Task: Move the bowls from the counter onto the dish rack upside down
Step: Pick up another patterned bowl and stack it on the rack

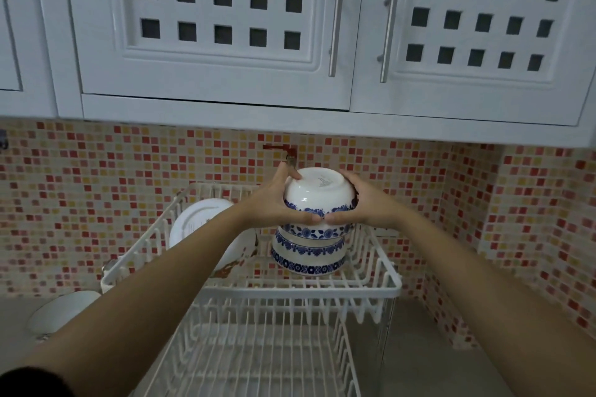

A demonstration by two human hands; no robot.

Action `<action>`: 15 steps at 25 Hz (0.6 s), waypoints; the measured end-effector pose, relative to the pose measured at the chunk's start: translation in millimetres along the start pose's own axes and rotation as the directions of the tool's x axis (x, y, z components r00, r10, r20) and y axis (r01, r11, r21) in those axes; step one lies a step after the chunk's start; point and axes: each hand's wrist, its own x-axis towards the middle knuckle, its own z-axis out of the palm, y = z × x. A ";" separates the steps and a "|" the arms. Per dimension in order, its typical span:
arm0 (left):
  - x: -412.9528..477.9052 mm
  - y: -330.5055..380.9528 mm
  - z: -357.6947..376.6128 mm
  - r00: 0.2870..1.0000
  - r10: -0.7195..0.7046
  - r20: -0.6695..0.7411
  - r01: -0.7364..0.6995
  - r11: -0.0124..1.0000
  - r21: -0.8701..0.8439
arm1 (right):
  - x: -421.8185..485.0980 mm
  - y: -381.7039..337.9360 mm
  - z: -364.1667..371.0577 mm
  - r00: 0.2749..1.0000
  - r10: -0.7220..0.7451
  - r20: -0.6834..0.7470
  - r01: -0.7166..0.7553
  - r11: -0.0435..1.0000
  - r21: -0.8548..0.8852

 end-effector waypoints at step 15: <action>34.9 -13.5 11.8 0.916 -0.299 0.267 0.158 0.881 0.447 | 19.1 34.0 24.4 0.969 0.174 0.177 -0.139 0.971 -0.195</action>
